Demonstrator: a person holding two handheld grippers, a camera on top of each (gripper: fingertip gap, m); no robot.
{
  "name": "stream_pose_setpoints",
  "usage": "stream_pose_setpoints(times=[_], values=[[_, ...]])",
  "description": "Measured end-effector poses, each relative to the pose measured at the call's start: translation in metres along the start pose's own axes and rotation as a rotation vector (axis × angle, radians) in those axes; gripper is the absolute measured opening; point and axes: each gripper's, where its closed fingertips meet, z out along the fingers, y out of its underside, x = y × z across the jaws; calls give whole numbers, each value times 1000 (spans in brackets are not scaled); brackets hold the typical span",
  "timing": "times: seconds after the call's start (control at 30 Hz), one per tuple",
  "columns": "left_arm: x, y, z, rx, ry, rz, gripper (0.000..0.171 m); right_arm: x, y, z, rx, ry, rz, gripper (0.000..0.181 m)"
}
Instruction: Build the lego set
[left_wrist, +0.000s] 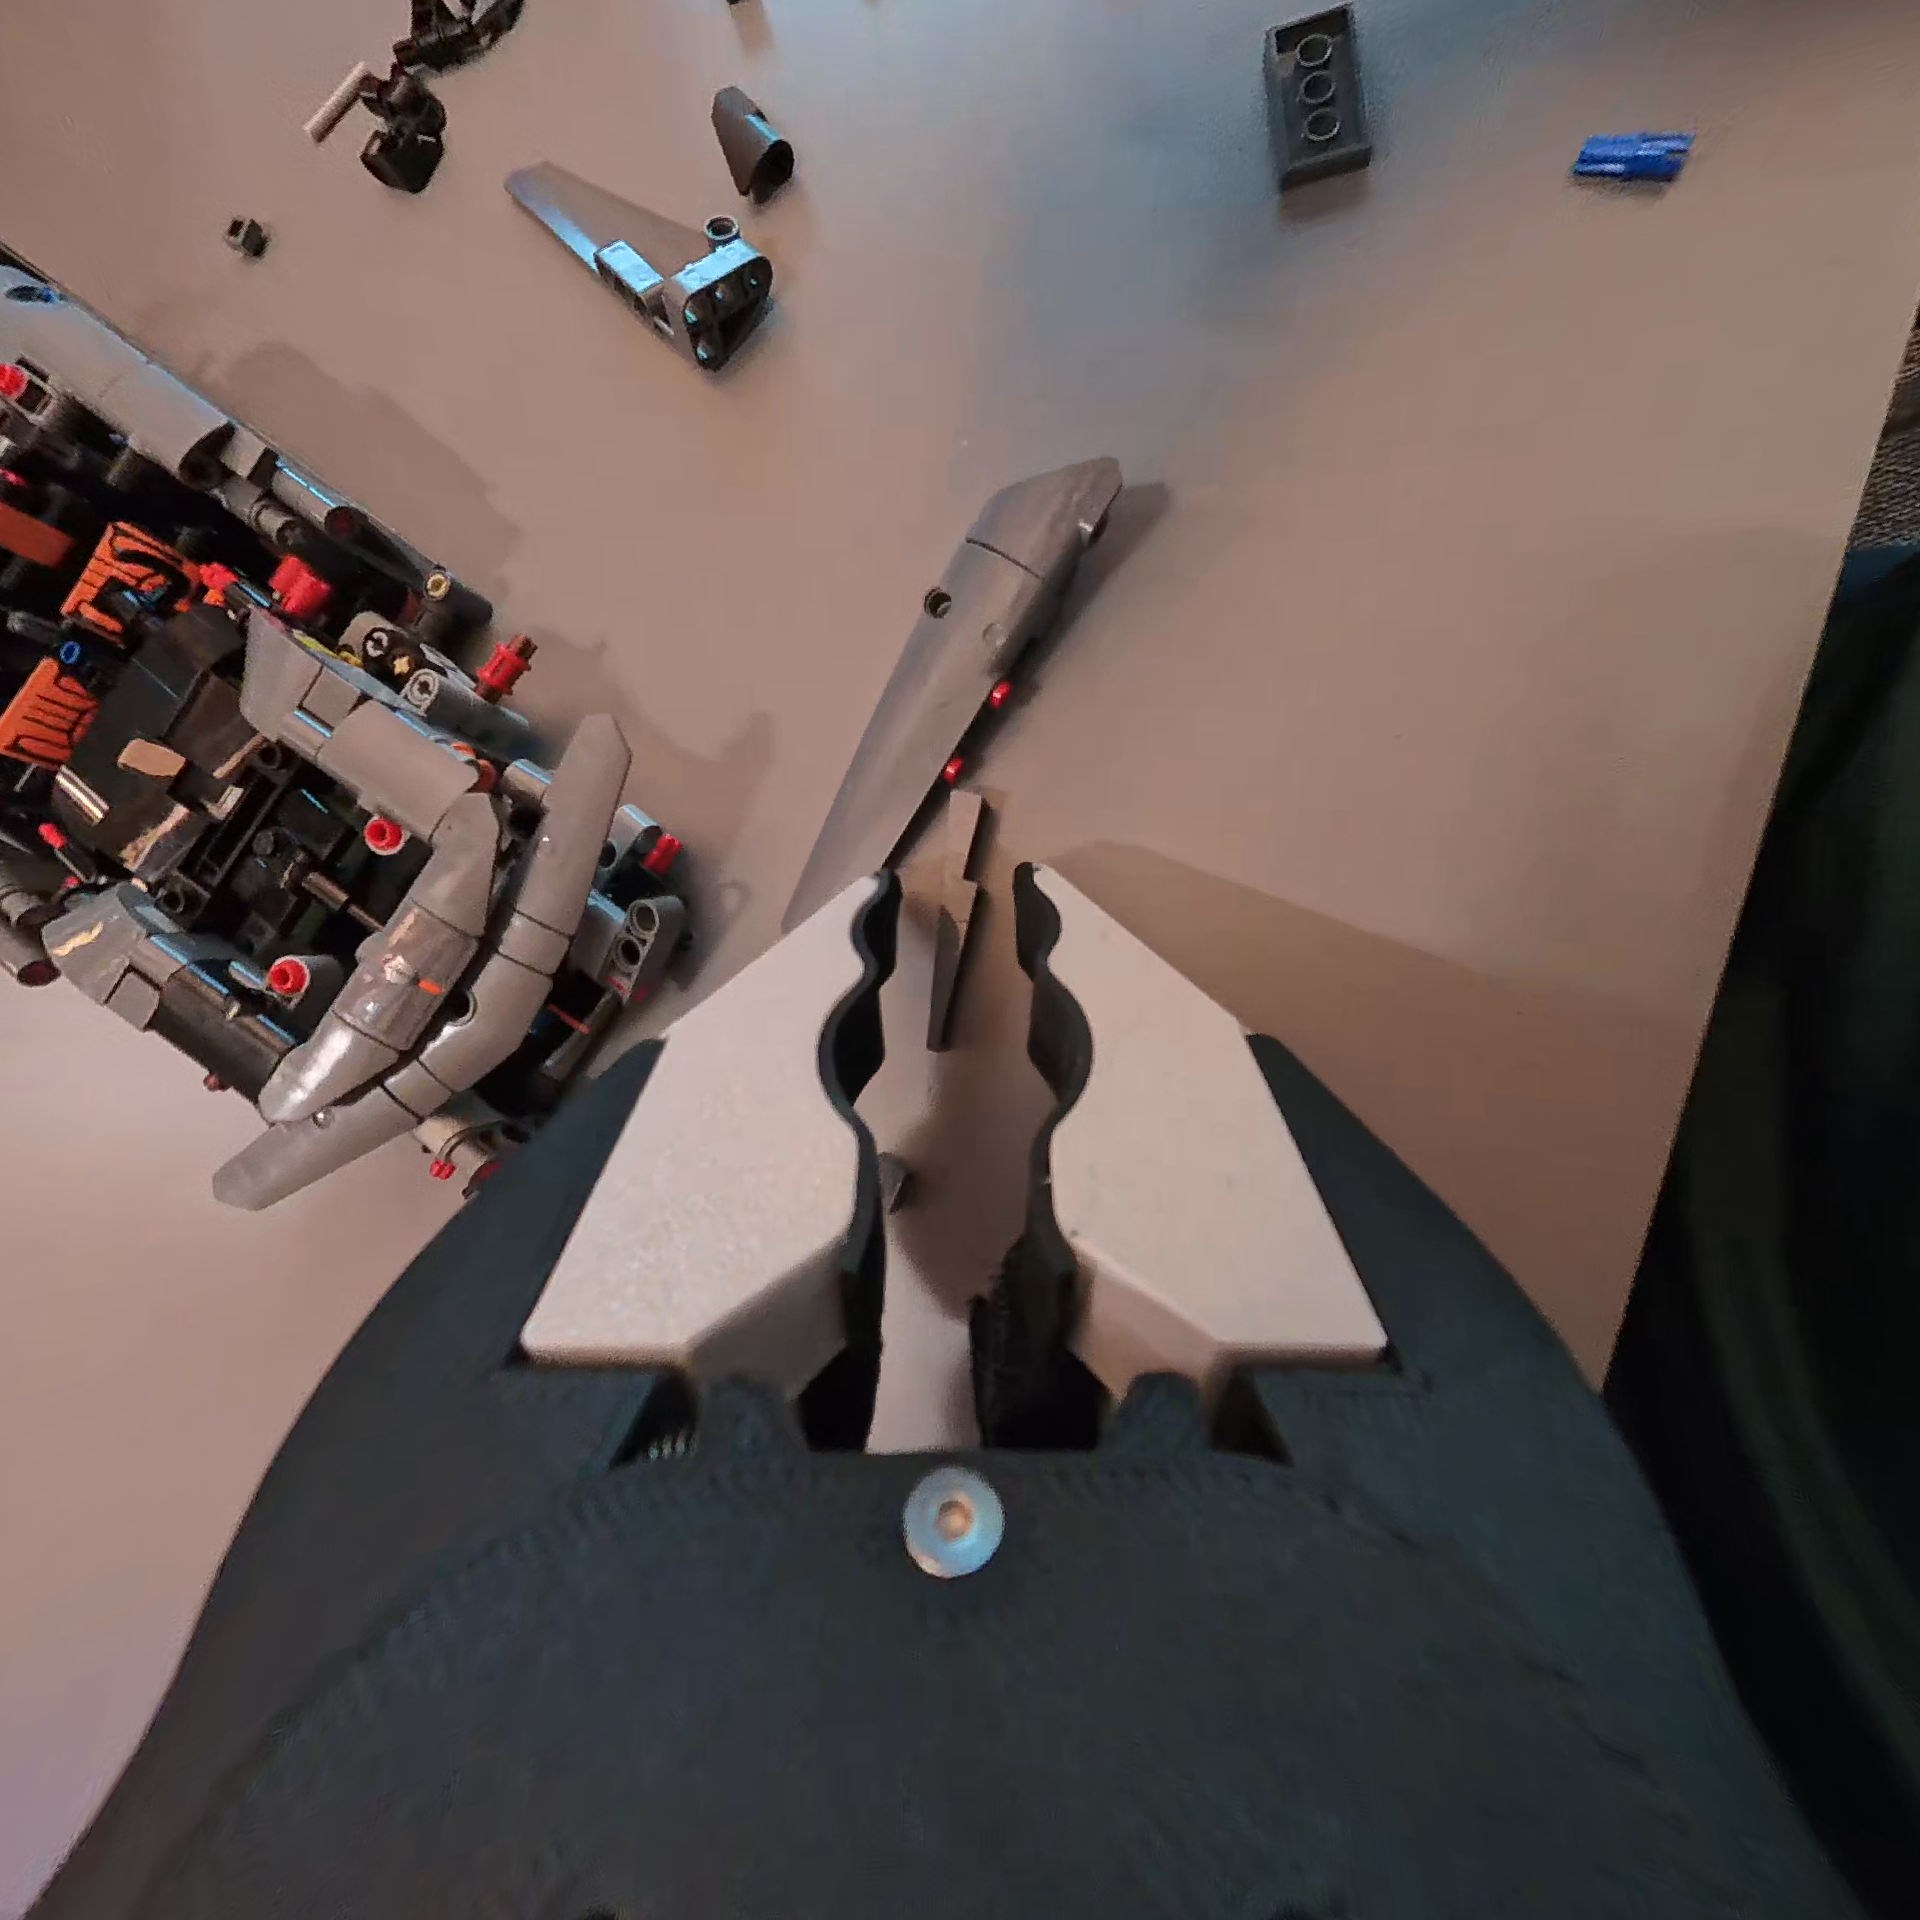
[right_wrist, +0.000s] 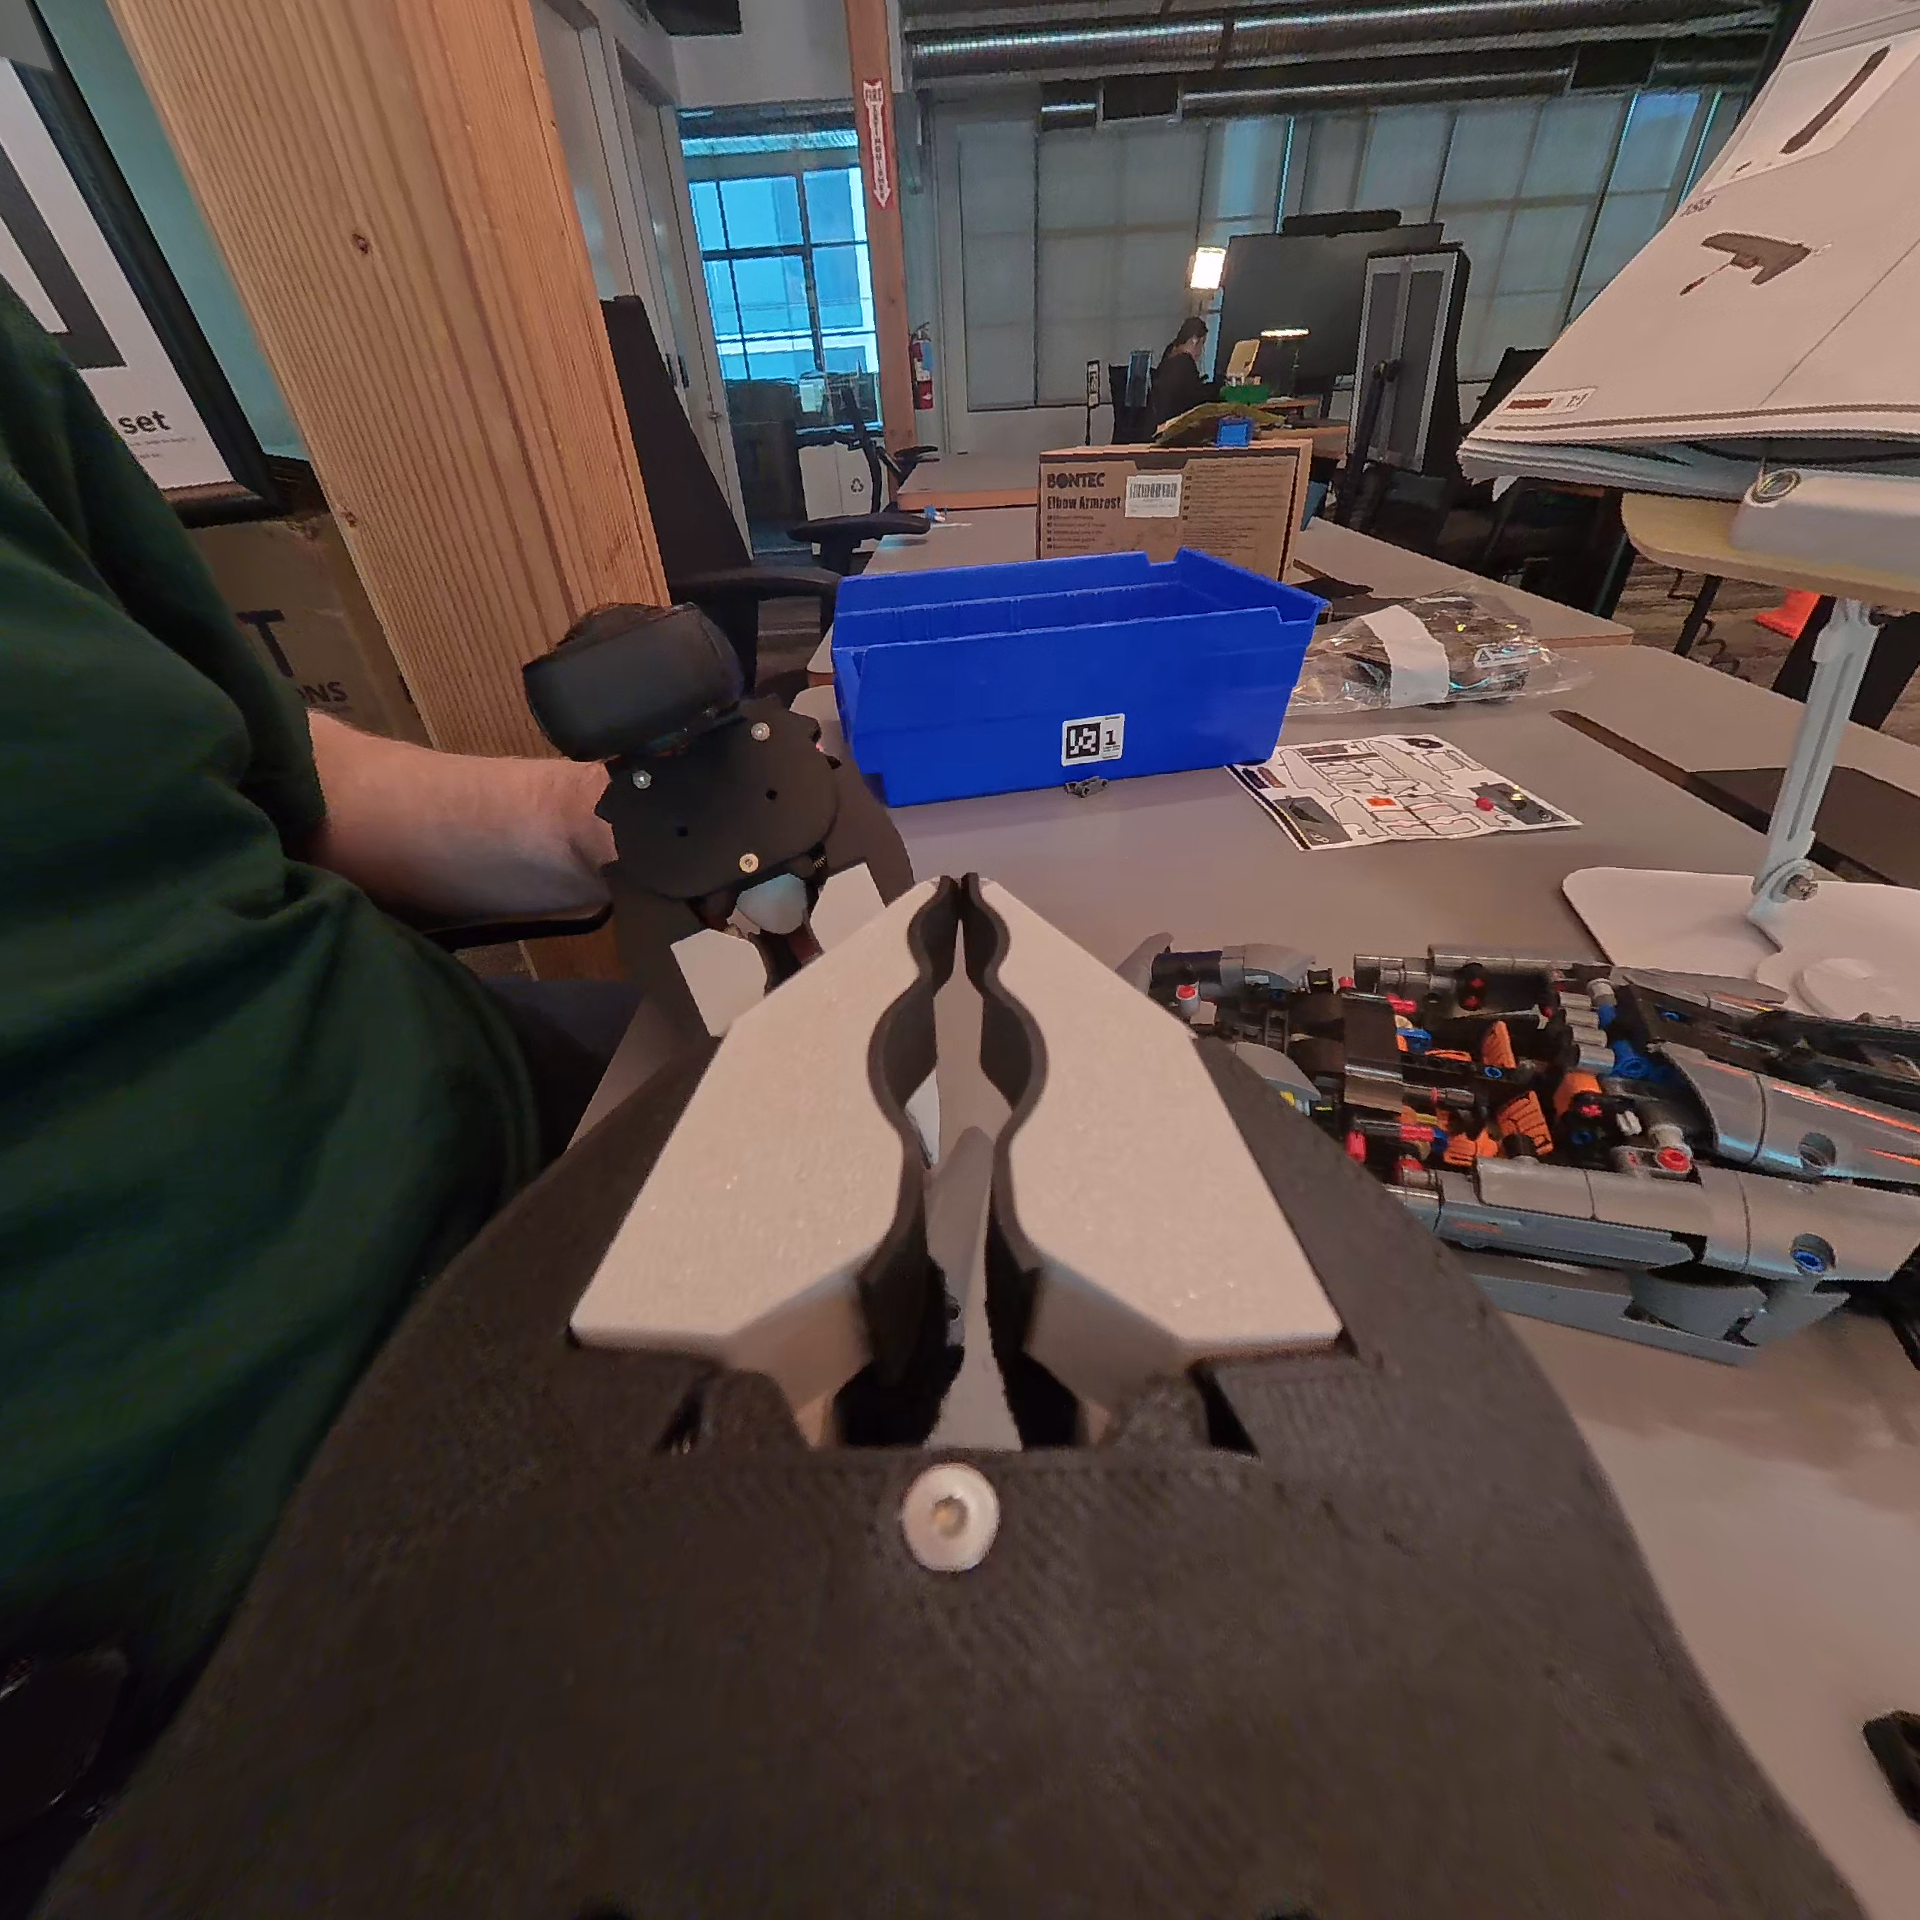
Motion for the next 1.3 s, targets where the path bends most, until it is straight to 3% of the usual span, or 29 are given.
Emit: stream_pose_setpoints(times=[0.53, 0.73, 1.03, 1.3], values=[[9, -2, 0, 13, 84, -37, 28, -1, -2, -1, 13, -7, 5, 0], [11, -2, 2, 16, 95, -48, 6, -2, -2, -1, 13, -9, 6, 0], [6, 1, -1, 6, 54, -55, 5, -2, -2, -1, 15, -10, 10, 0], [-2, -3, -16, 78, 32, -129, 5, -2, -2, -1, 17, -11, 13, 0]])
